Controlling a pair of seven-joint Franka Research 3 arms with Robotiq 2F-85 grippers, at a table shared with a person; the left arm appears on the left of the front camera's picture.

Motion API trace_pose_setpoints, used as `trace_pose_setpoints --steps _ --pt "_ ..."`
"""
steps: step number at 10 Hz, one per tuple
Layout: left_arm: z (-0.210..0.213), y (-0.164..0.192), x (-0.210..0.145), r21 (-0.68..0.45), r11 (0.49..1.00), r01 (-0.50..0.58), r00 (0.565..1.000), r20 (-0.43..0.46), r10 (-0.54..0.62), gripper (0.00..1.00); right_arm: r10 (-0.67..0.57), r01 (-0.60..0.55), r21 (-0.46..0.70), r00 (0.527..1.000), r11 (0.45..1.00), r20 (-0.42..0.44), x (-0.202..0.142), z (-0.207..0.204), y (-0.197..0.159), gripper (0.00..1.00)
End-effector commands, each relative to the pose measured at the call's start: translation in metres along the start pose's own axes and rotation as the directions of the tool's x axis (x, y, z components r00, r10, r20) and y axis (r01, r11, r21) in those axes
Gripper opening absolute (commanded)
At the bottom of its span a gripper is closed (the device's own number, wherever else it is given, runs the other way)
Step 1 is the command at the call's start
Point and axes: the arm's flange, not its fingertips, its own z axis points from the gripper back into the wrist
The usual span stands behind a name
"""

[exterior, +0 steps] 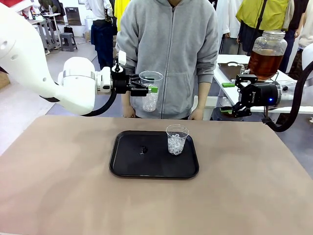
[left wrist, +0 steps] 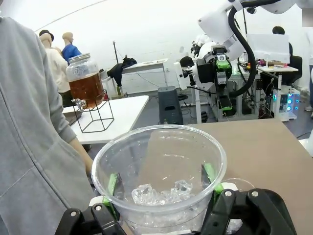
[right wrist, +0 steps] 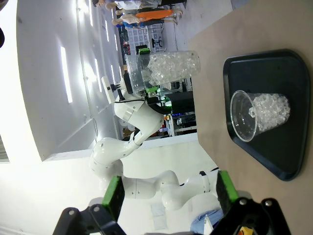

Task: Pour the drink into the iced cup.
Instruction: Open the gripper to release the iced cup you were holding.

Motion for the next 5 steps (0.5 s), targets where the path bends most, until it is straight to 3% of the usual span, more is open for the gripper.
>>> trace_pose_setpoints --steps 1,5 --pt "-0.0002 -0.0018 0.0025 0.013 1.0 0.008 1.0 0.015 -0.008 0.83 0.001 -0.001 -0.002 1.0 1.0 0.006 0.0003 0.0004 0.0014 1.0" --pt "-0.0002 -0.0018 0.0025 0.013 1.0 0.008 1.0 0.015 -0.008 0.83 0.001 -0.001 -0.002 1.0 1.0 0.006 0.0003 0.0004 0.0014 1.0"
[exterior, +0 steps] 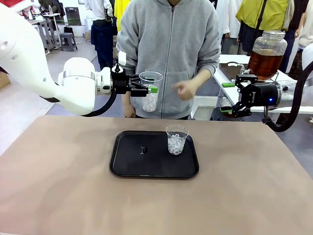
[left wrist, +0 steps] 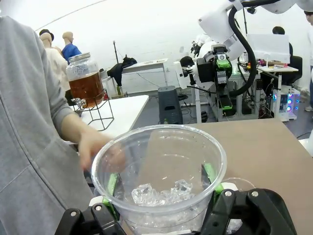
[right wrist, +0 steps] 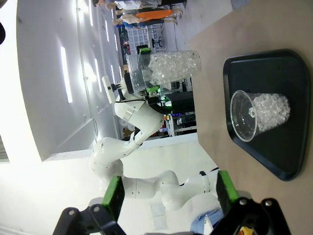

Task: Pour the drink into the iced cup.
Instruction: Open the gripper to release the iced cup you were holding.

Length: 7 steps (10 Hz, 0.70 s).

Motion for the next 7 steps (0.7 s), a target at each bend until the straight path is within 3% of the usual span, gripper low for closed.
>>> trace_pose_setpoints --steps 1,7 --pt "-0.0002 -0.0018 0.0037 0.013 1.0 0.01 1.0 0.016 -0.01 0.83 0.001 -0.001 -0.002 1.0 1.0 0.006 0.0003 0.0004 0.0015 1.0" --pt "-0.0002 -0.0018 0.0037 0.013 1.0 0.01 1.0 0.016 -0.01 0.83 0.001 -0.001 -0.002 1.0 1.0 0.006 0.0003 0.0004 0.0015 1.0"
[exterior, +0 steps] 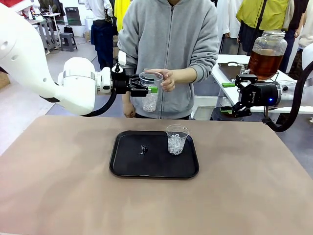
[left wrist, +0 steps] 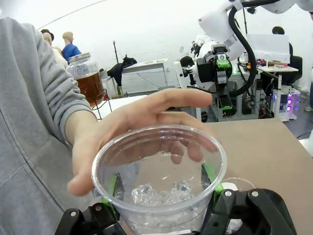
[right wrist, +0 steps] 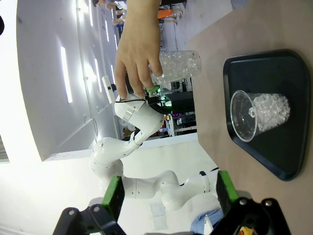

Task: Pour the drink into the iced cup.
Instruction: Open the gripper to release the iced cup you were holding.

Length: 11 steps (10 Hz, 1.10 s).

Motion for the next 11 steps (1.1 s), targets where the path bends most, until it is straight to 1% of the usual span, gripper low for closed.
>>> trace_pose_setpoints --steps 1,11 --pt "-0.0002 -0.0018 0.0037 0.013 1.0 0.01 1.0 0.016 -0.01 0.83 0.001 -0.001 -0.002 1.0 1.0 0.006 0.0003 0.0004 0.0014 1.0" --pt "-0.0002 -0.0018 0.0037 0.013 1.0 0.01 1.0 0.016 -0.01 0.83 0.001 -0.001 -0.002 1.0 1.0 0.006 0.0003 0.0004 0.0014 1.0"
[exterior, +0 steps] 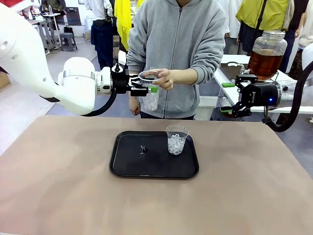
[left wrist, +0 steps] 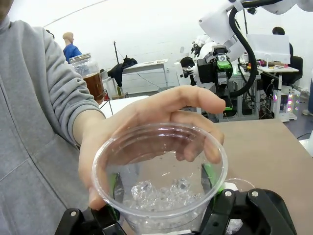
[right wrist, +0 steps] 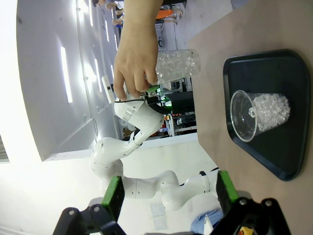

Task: Pour the drink into the iced cup.
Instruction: Open the gripper to release the iced cup you were holding.

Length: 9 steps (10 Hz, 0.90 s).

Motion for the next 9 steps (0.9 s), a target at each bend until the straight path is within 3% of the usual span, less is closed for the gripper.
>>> trace_pose_setpoints --steps 1,5,6,9 --pt "0.0 -0.002 0.003 0.011 1.0 0.009 1.0 0.013 -0.009 0.83 0.001 -0.001 -0.002 1.0 1.0 0.006 0.0 0.0 0.001 1.0" --pt "0.0 -0.002 0.003 0.011 1.0 0.009 1.0 0.013 -0.009 0.83 0.001 -0.001 -0.002 1.0 1.0 0.006 0.0 0.0 0.001 1.0" --pt "0.0 0.0 0.0 0.0 1.0 0.0 1.0 0.0 0.0 0.98 0.001 -0.001 -0.002 1.0 1.0 0.006 0.0 0.0 0.001 1.0" --pt "0.011 0.004 -0.006 0.012 0.999 -0.044 0.999 0.017 0.044 1.0 0.001 -0.001 -0.002 1.0 1.0 0.006 0.0 0.0 0.001 1.0"
